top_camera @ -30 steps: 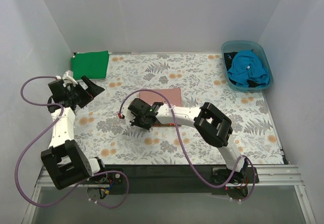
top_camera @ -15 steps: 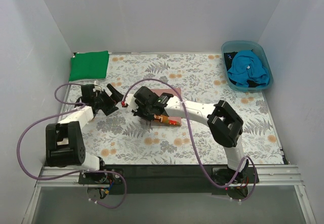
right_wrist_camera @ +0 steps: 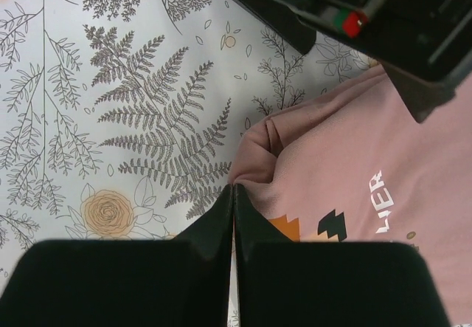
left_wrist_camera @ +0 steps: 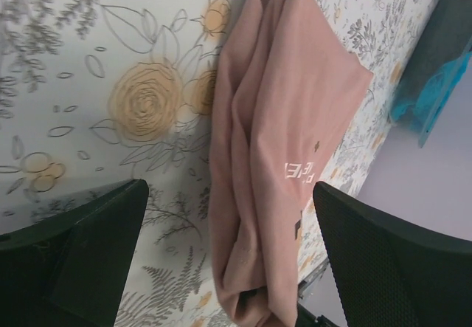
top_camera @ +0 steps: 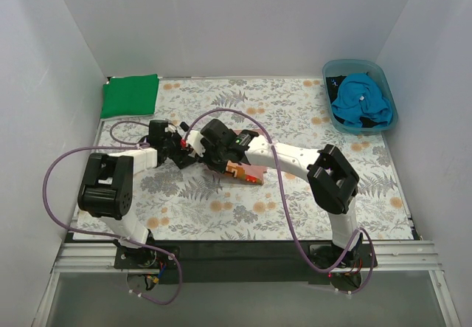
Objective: Fold and stack the t-shirts
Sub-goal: Neatly place the folded tshirt to the corner
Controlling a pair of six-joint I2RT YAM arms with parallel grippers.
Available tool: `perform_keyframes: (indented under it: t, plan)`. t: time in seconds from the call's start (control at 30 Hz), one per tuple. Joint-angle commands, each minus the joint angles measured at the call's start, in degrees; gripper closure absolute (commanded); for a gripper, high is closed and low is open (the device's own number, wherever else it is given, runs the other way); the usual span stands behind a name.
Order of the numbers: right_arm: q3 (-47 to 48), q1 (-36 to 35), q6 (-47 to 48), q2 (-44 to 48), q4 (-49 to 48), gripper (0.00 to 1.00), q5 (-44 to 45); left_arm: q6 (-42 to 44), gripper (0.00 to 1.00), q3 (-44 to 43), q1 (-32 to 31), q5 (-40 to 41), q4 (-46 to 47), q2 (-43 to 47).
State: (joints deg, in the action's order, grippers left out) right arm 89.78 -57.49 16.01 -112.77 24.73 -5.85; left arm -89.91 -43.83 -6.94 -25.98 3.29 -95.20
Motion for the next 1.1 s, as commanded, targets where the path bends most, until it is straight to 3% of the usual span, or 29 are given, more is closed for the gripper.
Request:
perform_keyframes:
  t: [0.0,0.33,0.73,1.03,1.07]
  plan:
    - [2.24,0.28,-1.33,0.8,-0.47,0.99,-2.67,-4.74,0.05,-1.6,-2.11,2.25,1.81,-1.91]
    - [5.41,0.54,-3.35,0.54,-0.65,0.99,-1.1,-10.98,0.14,-1.78,-5.01,4.53,0.75,-7.63]
    - [6.9,0.54,-4.23,-0.34,-1.0,0.99,-2.24,-11.96,0.45,-6.52,-6.6,12.09,-4.87,-11.06]
    - [7.08,0.54,-4.67,-0.52,-1.0,0.99,-2.59,-11.87,0.52,-9.51,-7.56,12.97,-4.96,-15.02]
    - [7.25,0.54,-4.76,-0.69,-1.17,0.99,-2.68,-11.96,0.58,-9.78,-8.17,13.58,-5.31,-15.19]
